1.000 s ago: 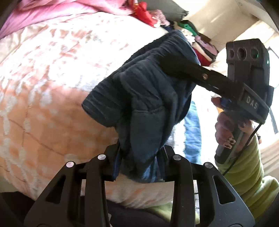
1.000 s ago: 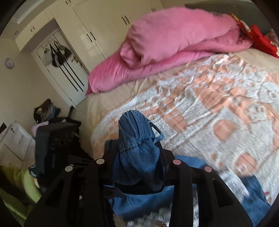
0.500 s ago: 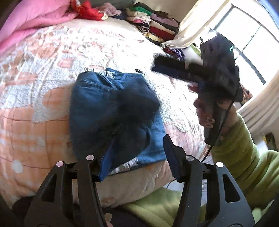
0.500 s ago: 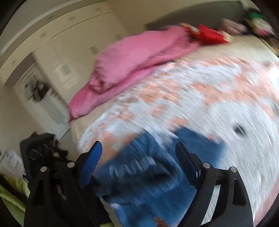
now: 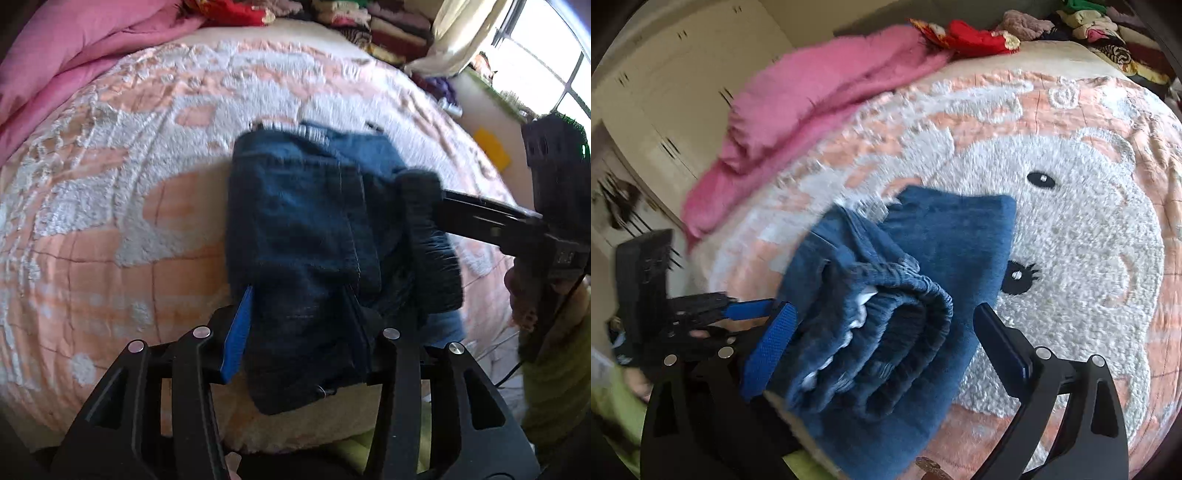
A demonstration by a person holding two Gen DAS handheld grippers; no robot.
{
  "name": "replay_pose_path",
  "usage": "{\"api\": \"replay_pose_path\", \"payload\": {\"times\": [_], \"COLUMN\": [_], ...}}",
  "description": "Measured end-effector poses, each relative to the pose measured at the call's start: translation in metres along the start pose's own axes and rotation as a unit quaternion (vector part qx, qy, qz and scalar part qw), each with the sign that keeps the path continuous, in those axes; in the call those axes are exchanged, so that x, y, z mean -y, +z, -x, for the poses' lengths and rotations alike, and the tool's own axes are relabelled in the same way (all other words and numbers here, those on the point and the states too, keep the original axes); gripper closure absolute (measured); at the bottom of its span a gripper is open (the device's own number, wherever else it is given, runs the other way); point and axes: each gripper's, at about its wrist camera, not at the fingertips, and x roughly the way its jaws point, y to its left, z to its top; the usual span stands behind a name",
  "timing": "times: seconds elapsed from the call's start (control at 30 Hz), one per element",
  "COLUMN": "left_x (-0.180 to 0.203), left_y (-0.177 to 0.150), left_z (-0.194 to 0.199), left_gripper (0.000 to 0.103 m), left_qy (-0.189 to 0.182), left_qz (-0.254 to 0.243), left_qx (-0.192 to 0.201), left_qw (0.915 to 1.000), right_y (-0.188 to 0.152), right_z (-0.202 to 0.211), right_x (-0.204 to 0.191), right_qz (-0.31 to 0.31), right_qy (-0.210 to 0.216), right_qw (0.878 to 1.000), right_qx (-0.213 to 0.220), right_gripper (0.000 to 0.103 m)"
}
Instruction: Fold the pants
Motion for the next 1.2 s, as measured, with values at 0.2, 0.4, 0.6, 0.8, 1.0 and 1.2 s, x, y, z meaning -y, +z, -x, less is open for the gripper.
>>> {"api": "replay_pose_path", "payload": {"times": [0.2,0.4,0.6,0.8,1.0,1.2], "left_x": [-0.007,-0.002,-0.001,-0.001,-0.001,-0.001], "left_y": [0.000,-0.002,-0.004,-0.004,-0.004,-0.004], "left_z": [0.002,0.006,0.008,0.010,0.010,0.012], "left_gripper": [0.064,0.064,0.063,0.060,0.058,0.056], "left_qy": [-0.004,-0.010,-0.009,-0.010,-0.010,-0.011], "left_qz": [0.011,0.007,0.007,0.006,0.007,0.007], "left_qx": [0.003,0.005,0.006,0.008,0.009,0.010], "left_qw": [0.9999,0.9999,0.9999,0.9999,0.9999,0.9999], "right_y": [0.000,-0.009,-0.011,-0.011,-0.010,-0.012], "right_z": [0.000,-0.007,-0.004,0.008,0.020,0.031], "right_x": [-0.015,0.010,0.003,-0.003,-0.007,-0.010], "right_qz": [0.018,-0.011,-0.001,0.005,0.011,0.016], "right_qy": [0.040,0.000,-0.016,-0.029,-0.038,-0.052], "right_qw": [0.999,1.000,1.000,0.999,0.999,0.997], "right_qx": [0.021,0.006,0.011,0.023,0.034,0.046], "right_gripper": [0.063,0.061,0.051,0.033,0.033,0.019]}}
